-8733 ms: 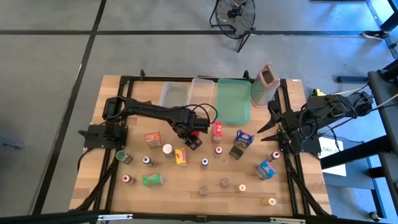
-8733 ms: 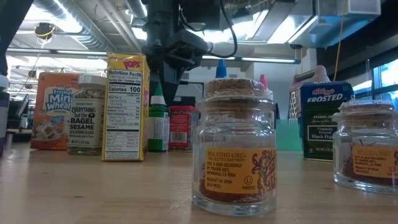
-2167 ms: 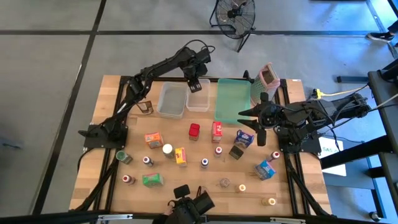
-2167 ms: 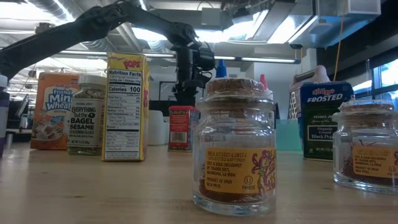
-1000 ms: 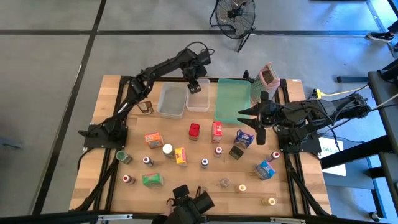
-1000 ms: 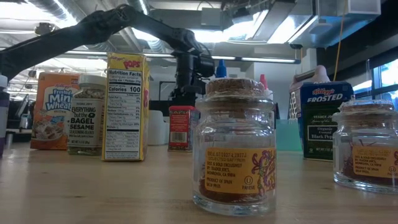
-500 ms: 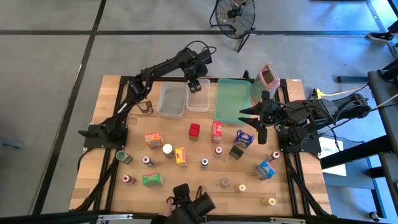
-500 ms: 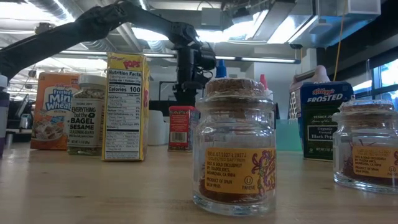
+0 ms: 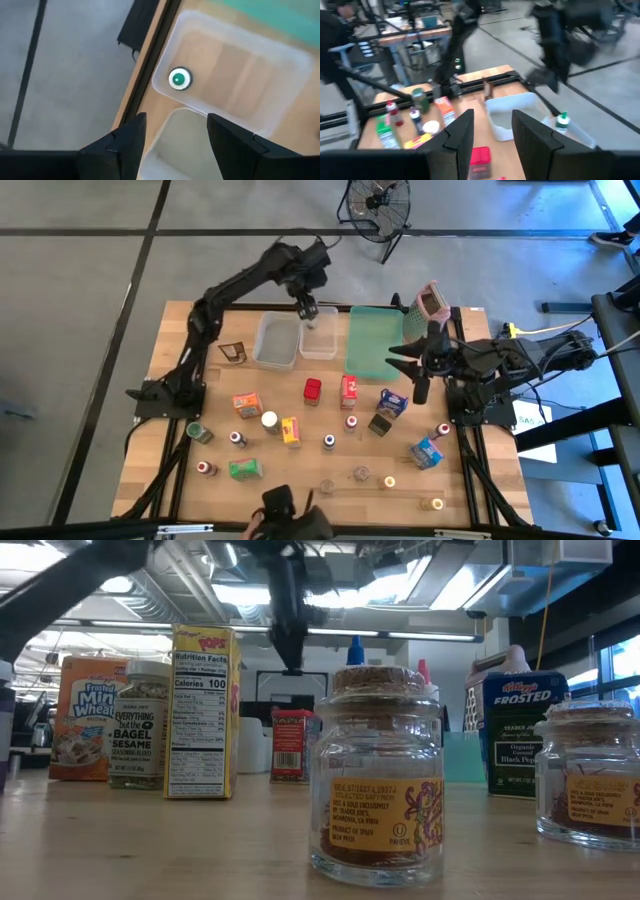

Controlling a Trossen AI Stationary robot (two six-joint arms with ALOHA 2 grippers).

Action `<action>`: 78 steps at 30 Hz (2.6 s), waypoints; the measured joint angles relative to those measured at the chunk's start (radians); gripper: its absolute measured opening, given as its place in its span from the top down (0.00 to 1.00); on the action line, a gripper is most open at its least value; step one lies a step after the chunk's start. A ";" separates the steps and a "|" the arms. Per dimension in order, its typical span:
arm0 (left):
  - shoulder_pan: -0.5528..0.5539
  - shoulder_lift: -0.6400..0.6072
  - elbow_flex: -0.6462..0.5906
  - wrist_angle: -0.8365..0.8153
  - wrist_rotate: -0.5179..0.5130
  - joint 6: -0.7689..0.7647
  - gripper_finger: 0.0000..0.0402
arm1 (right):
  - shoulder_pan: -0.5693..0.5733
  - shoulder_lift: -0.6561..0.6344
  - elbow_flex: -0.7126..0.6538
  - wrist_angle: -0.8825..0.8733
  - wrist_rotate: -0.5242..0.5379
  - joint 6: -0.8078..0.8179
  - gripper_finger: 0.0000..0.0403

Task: Pick & Place Kitchen Items
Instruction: Put the blue cereal box into the green bin

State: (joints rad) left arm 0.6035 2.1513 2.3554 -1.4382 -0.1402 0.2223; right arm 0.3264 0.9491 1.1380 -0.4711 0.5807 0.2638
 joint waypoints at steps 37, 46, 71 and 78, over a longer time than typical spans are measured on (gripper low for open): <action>-0.560 -0.604 -0.193 0.089 -0.228 -0.510 0.49 | 0.000 0.229 0.192 -0.970 -0.357 0.402 0.40; -0.795 -0.603 -0.193 0.079 -0.396 -0.723 0.49 | -0.058 0.358 0.192 -1.008 -0.448 0.465 0.40; -1.035 -0.603 -0.193 0.073 -0.540 -0.889 0.49 | -0.202 0.398 0.107 -0.859 -0.552 0.252 0.36; -1.078 -0.599 -0.193 0.073 -0.565 -0.938 0.49 | -0.203 0.398 0.060 -0.821 -0.551 0.221 0.35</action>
State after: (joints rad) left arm -0.4743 1.5520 2.1624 -1.3655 -0.7047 -0.7153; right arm 0.1234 1.3472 1.1980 -1.2919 0.0299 0.4853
